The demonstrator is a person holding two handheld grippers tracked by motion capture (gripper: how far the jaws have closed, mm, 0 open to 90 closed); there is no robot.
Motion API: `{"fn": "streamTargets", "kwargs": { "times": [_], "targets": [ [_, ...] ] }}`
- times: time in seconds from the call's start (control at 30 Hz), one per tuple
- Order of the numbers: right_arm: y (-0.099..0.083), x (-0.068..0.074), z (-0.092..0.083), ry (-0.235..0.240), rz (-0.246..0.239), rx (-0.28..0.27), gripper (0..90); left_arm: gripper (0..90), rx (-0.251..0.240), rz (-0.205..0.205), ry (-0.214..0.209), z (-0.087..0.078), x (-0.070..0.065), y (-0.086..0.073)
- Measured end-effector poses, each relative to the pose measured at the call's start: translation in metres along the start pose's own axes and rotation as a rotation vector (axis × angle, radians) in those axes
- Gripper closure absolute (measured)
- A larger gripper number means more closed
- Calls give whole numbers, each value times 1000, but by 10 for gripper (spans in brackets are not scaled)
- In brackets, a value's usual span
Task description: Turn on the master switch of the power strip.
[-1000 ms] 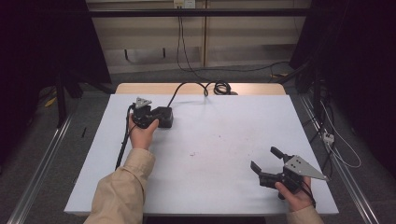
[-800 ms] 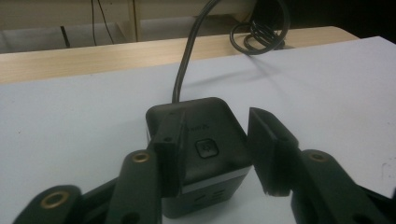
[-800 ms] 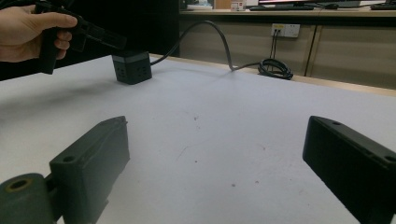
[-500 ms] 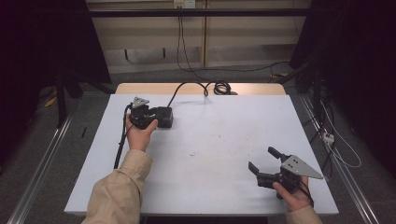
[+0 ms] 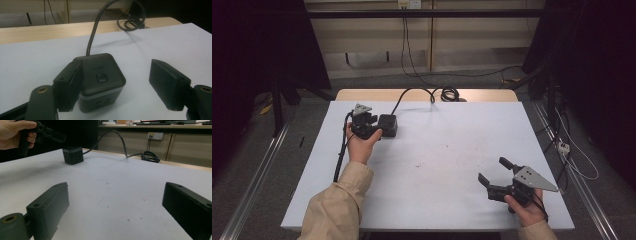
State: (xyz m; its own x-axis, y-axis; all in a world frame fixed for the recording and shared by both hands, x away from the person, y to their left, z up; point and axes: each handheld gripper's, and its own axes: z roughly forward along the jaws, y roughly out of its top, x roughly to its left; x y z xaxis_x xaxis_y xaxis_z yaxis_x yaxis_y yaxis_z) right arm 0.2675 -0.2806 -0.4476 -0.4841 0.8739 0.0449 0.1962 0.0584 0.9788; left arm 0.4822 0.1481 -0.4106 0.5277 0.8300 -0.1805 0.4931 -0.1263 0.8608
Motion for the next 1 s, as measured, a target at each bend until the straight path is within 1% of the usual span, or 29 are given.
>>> {"fn": "streamTargets", "kwargs": {
  "times": [0.1, 0.13, 0.27, 0.33, 0.37, 0.4, 0.47, 0.6, 0.63, 0.77, 0.87, 0.93, 0.97, 1.0],
  "targets": [
    [0, 0, 0, 0, 0, 0, 62, 237, -6, 6, -7, 1, -1, 0],
    [0, 0, 0, 1, 0, 0, 63, 222, -7, -1, -10, 1, -2, 0],
    [0, 0, 0, 0, 1, 4, 63, 178, -2, 10, -18, -1, -4, 0],
    [0, 0, -1, -4, 0, 2, 63, 162, -9, 12, -20, -2, -5, 0],
    [0, 0, -1, -5, 1, 2, 63, 157, -8, 17, -26, -3, -6, 0],
    [0, -1, -2, -7, 2, 4, 63, 150, -10, 12, -31, -3, -6, 0],
    [-1, -1, -1, -6, 2, 5, 63, 134, -2, 26, -42, -5, -7, 1],
    [-1, -2, -2, -5, 3, 3, 63, 109, -8, 30, -67, -8, -12, 1],
    [0, -2, -2, -7, 4, 3, 63, 107, -17, 22, -77, -9, -13, 0],
    [0, -2, -2, -6, 9, 1, 63, 102, -20, 27, -107, -13, -18, -5],
    [-1, -3, -3, -6, 6, 3, 63, 94, -3, 45, -119, -16, -20, -9],
    [0, -3, -4, -9, 9, 0, 63, 90, -12, 51, -131, -18, -22, -11],
    [0, -4, -5, -11, 7, -1, 62, 91, -17, 46, -138, -20, -23, -12],
    [0, -4, -5, -15, 8, -3, 63, 90, -20, 52, -143, -21, -23, -13]
  ]
}}
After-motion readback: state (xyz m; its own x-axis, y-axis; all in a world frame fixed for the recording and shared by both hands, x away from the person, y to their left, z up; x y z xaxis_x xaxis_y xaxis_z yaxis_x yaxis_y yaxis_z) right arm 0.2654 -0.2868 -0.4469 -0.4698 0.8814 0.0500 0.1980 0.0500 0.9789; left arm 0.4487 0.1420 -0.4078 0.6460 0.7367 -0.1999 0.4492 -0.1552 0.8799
